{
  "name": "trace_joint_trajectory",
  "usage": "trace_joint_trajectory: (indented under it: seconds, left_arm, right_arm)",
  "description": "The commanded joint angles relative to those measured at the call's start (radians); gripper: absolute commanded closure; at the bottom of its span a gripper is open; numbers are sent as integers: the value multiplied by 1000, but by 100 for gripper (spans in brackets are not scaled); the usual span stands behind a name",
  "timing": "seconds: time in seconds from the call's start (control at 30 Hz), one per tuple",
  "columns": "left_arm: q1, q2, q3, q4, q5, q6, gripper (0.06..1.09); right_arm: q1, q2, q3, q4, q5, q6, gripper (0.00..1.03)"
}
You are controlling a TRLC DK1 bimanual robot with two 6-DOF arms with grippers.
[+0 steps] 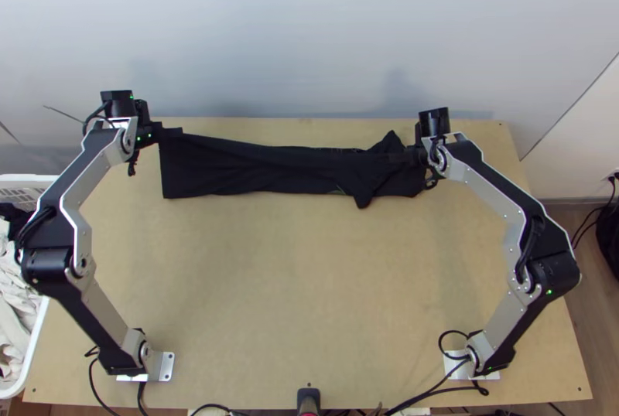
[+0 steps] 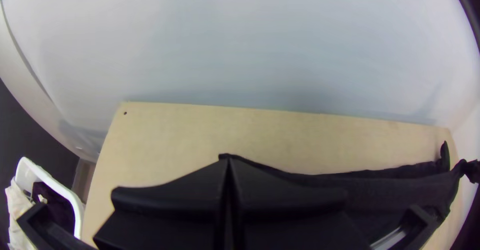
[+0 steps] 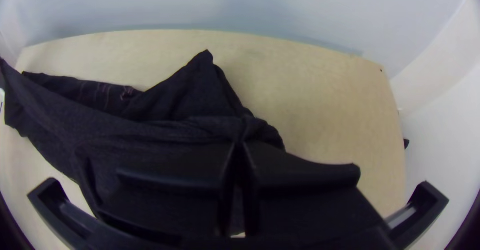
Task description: Fold the t-shirt
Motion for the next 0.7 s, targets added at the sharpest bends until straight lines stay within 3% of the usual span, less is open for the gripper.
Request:
trace_joint_trajectory:
  seconds: [0.0, 0.17, 0.23, 0.37, 0.43, 0.6, 0.67]
  left_arm:
    - [-4, 94, 64, 11, -4, 3, 104]
    - [-6, 127, 64, 51, -4, -3, 104]
    - [-7, 132, 64, 51, -5, -14, 103]
    - [-7, 106, 67, 11, -5, -73, 79]
    - [-12, 94, 81, -57, -5, -99, 64]
    - [-33, 38, 84, -192, -5, -129, 39]
    - [-35, -2, 59, -215, -5, -170, 19]
  right_arm:
    - [-8, 50, 34, 24, 46, 4, 100]
    - [-8, 80, 37, 80, 122, 8, 99]
    - [-6, 92, 51, 80, 158, 8, 89]
    - [-3, 96, 60, 77, 181, 37, 42]
    - [-3, 98, 68, 49, 178, 47, 6]
    - [12, 70, 69, 4, 169, 57, 3]
    - [15, 38, 71, -15, 149, 86, 3]
